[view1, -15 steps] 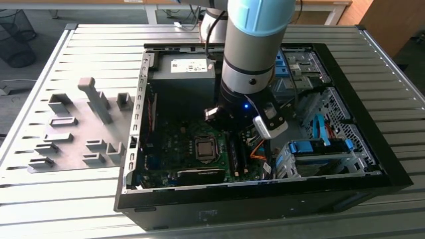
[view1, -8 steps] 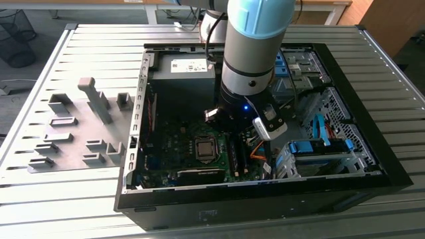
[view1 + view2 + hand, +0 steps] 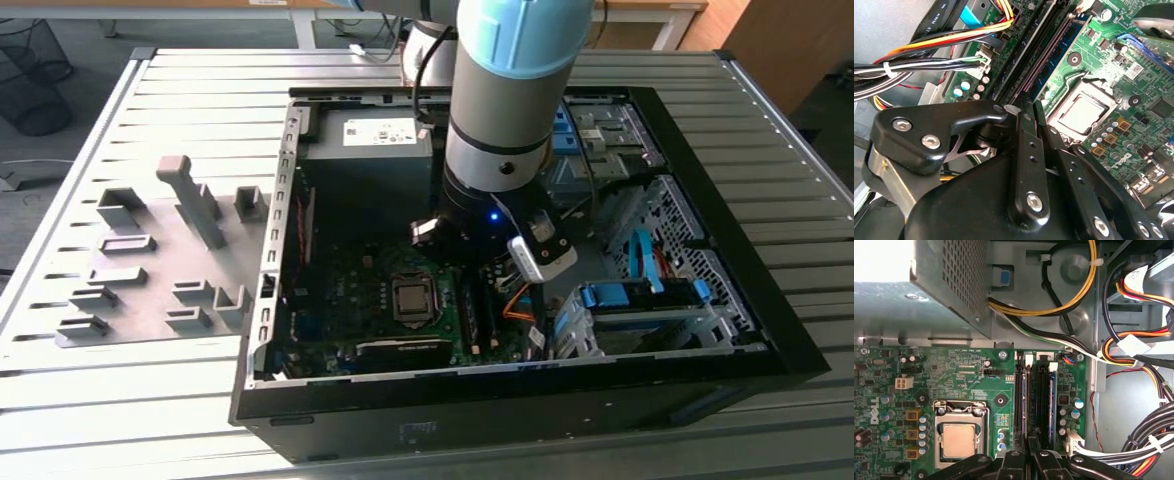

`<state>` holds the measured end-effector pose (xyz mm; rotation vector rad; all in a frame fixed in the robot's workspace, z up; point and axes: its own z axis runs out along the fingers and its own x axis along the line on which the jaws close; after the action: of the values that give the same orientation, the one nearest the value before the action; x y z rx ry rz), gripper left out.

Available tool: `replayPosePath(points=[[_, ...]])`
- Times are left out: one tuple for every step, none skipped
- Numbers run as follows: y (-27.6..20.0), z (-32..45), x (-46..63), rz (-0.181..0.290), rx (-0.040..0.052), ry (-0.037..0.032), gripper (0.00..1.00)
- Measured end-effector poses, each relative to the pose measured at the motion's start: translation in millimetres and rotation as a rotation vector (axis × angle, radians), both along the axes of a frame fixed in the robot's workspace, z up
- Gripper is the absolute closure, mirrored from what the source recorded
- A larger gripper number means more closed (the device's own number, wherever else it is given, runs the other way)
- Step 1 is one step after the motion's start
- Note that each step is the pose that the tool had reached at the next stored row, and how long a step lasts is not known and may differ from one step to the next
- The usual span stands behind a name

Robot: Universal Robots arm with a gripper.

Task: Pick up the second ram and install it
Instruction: 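Insert the second ram into the second slot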

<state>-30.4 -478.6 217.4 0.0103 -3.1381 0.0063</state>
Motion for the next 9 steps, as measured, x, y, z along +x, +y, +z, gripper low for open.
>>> replayPosePath(points=[[0.0,0.0,0.2,0.000,0.0000,0.0000,0.86],[0.0,0.0,0.4,0.000,0.0001,0.0000,0.86],[0.0,0.0,0.6,-0.001,0.0000,0.0000,0.86],[0.0,0.0,0.9,-0.002,0.0000,0.0000,0.86],[0.0,-0.1,1.3,-0.003,0.0000,0.0000,0.86],[0.0,-0.1,1.6,-0.005,-0.0001,0.0001,0.86],[0.0,-0.3,2.0,-0.007,0.0000,0.0000,0.86],[0.0,-0.4,2.2,-0.010,0.0001,0.0000,0.86],[0.0,-0.6,2.3,-0.013,0.0000,0.0000,0.86]])
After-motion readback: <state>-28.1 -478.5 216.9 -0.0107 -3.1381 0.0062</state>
